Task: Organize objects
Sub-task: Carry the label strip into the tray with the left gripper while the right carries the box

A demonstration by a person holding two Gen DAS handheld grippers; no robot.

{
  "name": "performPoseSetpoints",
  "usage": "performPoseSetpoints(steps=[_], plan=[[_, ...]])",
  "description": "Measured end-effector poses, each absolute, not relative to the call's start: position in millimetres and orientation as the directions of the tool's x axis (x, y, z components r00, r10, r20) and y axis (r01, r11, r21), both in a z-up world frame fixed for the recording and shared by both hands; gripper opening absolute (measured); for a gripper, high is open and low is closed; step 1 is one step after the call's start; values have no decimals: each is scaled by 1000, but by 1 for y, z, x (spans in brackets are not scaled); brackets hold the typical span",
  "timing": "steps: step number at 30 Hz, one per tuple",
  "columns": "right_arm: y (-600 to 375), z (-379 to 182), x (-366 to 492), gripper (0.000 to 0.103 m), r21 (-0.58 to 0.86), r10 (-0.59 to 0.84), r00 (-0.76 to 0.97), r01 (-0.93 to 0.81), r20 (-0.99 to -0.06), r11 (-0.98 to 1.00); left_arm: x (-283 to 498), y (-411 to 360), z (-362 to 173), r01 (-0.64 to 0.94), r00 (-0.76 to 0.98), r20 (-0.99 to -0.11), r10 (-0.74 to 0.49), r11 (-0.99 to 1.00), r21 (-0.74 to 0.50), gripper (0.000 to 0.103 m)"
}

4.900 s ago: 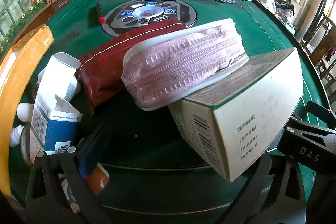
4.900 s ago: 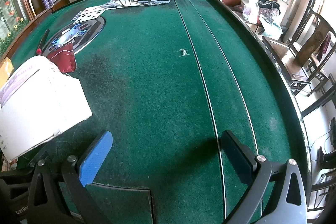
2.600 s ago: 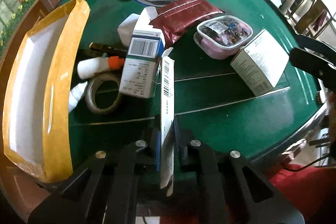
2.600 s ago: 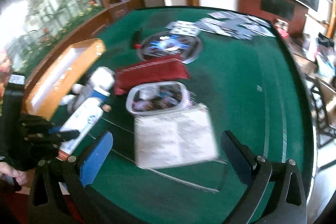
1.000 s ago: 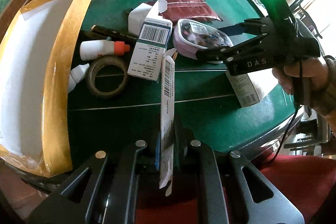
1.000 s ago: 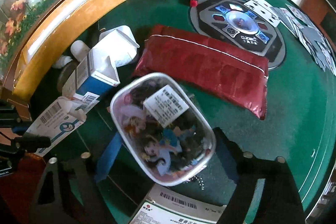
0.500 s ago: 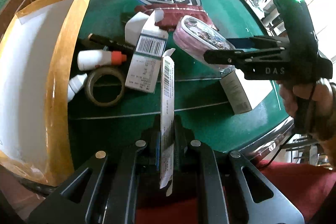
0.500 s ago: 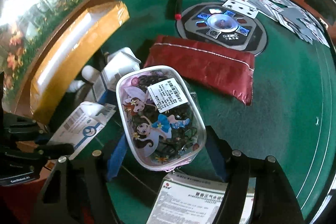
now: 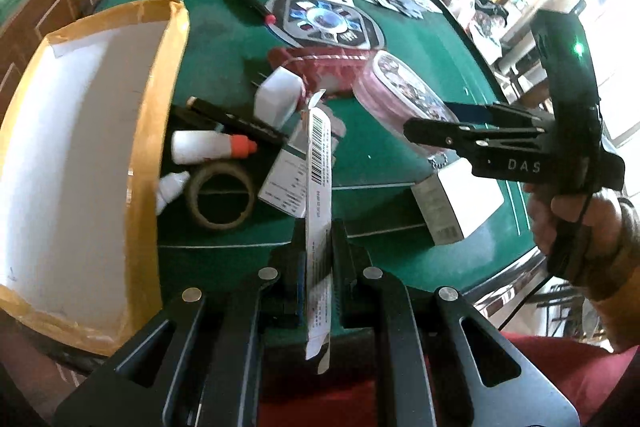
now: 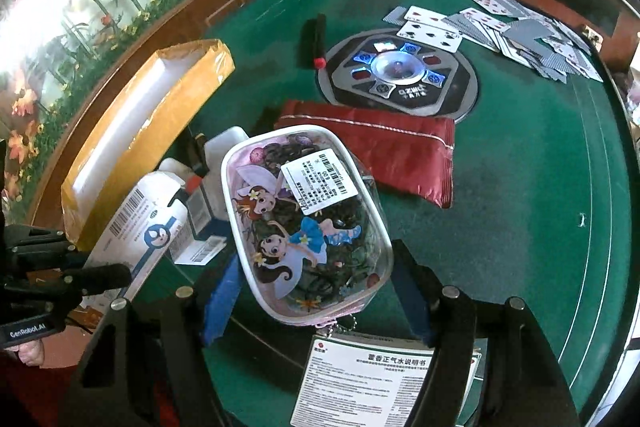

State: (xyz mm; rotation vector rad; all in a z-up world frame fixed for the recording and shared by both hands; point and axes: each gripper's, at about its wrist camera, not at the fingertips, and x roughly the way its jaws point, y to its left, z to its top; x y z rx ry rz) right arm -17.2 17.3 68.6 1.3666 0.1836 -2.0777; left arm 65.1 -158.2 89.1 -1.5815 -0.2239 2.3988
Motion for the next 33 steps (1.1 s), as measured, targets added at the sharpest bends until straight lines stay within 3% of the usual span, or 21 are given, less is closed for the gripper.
performPoseSetpoints(steps=[15, 33], plan=[[-34, 99, -9, 71, 229, -500, -244, 669, -831, -707, 70, -232, 113, 12, -464, -856, 229, -964, -265, 10], [-157, 106, 42, 71, 228, -552, -112, 830, -826, -509, 72, -365, 92, 233, -450, -884, 127, -939, -254, 10]])
